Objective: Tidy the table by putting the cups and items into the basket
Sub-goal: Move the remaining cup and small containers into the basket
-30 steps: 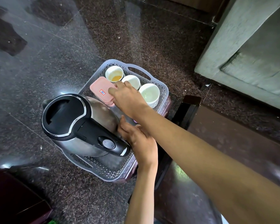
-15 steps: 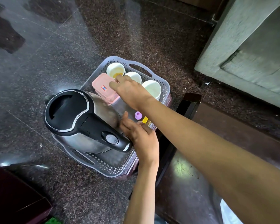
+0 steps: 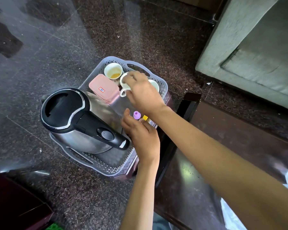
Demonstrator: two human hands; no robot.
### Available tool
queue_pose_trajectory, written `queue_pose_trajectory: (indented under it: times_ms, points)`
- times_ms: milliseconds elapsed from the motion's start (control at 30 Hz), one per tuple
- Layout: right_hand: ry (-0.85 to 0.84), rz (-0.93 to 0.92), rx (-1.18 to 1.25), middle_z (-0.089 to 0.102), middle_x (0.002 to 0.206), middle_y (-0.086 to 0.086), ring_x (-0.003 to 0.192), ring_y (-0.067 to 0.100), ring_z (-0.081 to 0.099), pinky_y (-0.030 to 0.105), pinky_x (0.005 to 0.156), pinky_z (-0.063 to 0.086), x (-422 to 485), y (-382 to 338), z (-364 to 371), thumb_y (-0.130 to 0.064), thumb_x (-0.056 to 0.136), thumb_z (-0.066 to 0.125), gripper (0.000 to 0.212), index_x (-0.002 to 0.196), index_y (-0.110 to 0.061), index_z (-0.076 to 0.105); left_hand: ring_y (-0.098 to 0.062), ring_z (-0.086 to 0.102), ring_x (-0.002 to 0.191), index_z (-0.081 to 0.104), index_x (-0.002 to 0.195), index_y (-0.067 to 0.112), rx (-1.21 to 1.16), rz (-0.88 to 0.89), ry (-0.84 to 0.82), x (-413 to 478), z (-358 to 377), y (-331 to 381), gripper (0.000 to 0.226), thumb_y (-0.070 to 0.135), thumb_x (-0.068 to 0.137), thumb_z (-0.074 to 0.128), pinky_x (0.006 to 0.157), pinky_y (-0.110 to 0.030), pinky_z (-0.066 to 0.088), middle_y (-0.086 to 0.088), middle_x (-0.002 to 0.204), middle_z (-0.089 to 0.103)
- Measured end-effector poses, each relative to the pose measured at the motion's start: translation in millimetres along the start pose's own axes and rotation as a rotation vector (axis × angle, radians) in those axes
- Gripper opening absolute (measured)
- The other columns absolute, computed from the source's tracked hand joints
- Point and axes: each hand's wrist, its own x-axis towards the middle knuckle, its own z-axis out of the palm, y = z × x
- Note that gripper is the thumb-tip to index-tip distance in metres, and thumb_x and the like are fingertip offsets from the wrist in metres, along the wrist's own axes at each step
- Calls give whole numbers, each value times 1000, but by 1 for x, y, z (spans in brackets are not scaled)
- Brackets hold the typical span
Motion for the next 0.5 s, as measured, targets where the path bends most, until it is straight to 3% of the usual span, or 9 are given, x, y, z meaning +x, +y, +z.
queue_pose_trajectory:
  times_ms: [133, 233, 333, 400, 500]
  points:
    - [277, 56, 134, 57, 117, 15, 105, 33, 55, 37, 90, 46, -50, 15, -31, -1, 81, 55, 29, 109, -2, 62, -29, 40, 120, 43, 130, -6, -31, 109, 17, -18, -1, 27, 49, -12, 82, 44, 100, -30, 33, -26, 129, 44]
    - [382, 164, 158, 58, 115, 12, 105, 30, 55, 33, 93, 44, -103, 29, -53, 1, 82, 54, 29, 109, -4, 62, -36, 48, 115, 48, 124, -3, -71, 265, -25, -44, 2, 41, 47, -9, 78, 44, 99, -37, 41, -22, 124, 46]
    - [434, 310, 156, 58, 116, 12, 107, 28, 56, 33, 95, 45, -170, 45, -69, 0, 83, 56, 27, 109, -5, 62, -33, 50, 110, 51, 119, -3, -53, 362, -130, -80, 11, 48, 40, -9, 79, 46, 99, -24, 38, -22, 119, 49]
    - [444, 404, 144, 59, 115, 11, 105, 27, 56, 35, 92, 47, -220, 57, -77, 1, 83, 56, 29, 111, -6, 61, -32, 51, 109, 52, 118, 0, -36, 386, -209, -105, 21, 43, 36, -5, 83, 48, 101, -34, 43, -18, 118, 50]
    - [413, 560, 88, 59, 118, 8, 110, 25, 53, 35, 97, 44, -302, 78, -85, -1, 85, 56, 33, 118, -7, 57, -30, 52, 108, 52, 120, 4, -13, 408, -369, -150, 37, 32, 33, 1, 87, 49, 92, -50, 47, -14, 118, 50]
